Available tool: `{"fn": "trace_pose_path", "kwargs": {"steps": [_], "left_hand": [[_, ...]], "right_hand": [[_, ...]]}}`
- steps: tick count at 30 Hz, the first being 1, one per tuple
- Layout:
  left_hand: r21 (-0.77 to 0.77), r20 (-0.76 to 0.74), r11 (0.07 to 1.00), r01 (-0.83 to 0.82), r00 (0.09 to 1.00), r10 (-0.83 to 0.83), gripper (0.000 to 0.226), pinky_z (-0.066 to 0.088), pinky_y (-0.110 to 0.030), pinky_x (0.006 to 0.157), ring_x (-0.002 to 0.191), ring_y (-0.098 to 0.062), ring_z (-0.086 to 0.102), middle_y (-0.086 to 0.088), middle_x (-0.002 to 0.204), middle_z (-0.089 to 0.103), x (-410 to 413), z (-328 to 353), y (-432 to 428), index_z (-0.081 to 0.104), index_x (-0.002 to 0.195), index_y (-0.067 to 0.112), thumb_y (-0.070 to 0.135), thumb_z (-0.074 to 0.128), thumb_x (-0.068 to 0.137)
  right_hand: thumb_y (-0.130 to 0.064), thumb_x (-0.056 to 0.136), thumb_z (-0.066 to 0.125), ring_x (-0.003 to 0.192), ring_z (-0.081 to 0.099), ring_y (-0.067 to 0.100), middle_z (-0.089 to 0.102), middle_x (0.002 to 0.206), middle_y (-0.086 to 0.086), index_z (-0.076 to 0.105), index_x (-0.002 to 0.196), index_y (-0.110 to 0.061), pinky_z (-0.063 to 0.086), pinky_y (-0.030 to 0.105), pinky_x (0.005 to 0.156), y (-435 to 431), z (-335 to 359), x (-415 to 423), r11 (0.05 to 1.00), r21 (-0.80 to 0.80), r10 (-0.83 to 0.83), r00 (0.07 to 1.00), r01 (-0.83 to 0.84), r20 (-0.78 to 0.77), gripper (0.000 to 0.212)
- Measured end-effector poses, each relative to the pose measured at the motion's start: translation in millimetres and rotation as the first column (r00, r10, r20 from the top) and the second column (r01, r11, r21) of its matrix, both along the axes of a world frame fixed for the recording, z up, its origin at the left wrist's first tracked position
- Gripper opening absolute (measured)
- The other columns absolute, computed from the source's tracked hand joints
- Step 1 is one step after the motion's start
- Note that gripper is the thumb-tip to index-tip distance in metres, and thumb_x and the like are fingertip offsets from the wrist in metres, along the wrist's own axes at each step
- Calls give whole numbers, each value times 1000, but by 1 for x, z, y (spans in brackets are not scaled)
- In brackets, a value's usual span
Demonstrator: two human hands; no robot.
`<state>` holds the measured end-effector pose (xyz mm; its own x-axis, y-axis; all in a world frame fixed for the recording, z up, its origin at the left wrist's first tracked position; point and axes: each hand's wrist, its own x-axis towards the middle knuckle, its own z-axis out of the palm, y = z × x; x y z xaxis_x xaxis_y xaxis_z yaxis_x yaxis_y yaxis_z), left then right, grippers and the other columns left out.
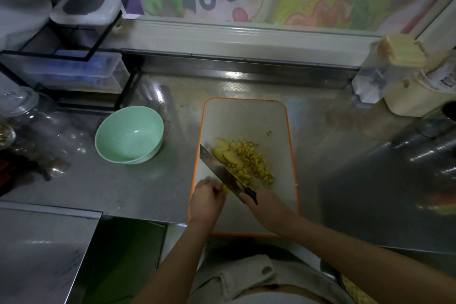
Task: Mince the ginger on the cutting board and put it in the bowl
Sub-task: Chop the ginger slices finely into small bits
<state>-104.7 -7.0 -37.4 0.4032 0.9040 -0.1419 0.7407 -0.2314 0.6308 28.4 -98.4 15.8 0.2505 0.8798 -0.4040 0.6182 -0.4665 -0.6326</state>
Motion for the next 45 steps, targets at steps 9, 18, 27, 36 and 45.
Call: {"fn": "trace_pose_path", "kwargs": {"steps": [9, 18, 27, 36, 45], "left_hand": [[-21, 0, 1000, -22, 1000, 22, 6, 40, -27, 71, 88, -24, 57, -9, 93, 62, 2, 1, 2, 70, 74, 8, 11, 65, 77], [-9, 3, 1000, 14, 1000, -13, 10, 36, -27, 63, 74, -22, 55, -8, 79, 58, -2, -4, 3, 66, 64, 7, 9, 66, 74], [7, 49, 999, 38, 998, -39, 30, 35, -27, 61, 70, -19, 50, 3, 72, 49, -4, -4, 4, 46, 58, 23, 7, 67, 72], [-21, 153, 1000, -6, 988, 9, 29, 33, -7, 58, 58, -3, 44, 11, 63, 45, -11, -2, 2, 55, 78, 23, 10, 78, 67], [97, 136, 995, 16, 990, -30, 29, 29, -10, 57, 57, -9, 48, 5, 59, 45, -14, -4, -2, 52, 46, 12, -9, 65, 62]], "right_hand": [[-41, 99, 38, 50, 35, 3, 38, 60, -7, 32, 62, -24, 22, 15, 42, 7, -7, -7, 993, -115, 25, 994, -12, 109, 41], [-39, 98, 40, 78, 57, 22, 61, 85, 11, 58, 93, -8, 34, 25, 62, 11, -20, -7, 995, -99, -17, 999, 21, 46, 36], [-38, 98, 41, 49, 40, 11, 42, 58, -3, 52, 78, -7, 27, 20, 44, 14, -13, 16, 1000, 5, -15, 999, 15, 40, 39], [-37, 97, 46, 51, 39, 1, 41, 61, -10, 50, 77, -20, 33, 15, 47, 4, -10, 10, 994, 92, -56, 998, 55, 0, 26], [-43, 97, 40, 83, 56, 20, 58, 98, 8, 58, 99, -10, 38, 26, 69, 3, -14, -5, 1000, 19, -13, 999, 13, 33, 37]]}}
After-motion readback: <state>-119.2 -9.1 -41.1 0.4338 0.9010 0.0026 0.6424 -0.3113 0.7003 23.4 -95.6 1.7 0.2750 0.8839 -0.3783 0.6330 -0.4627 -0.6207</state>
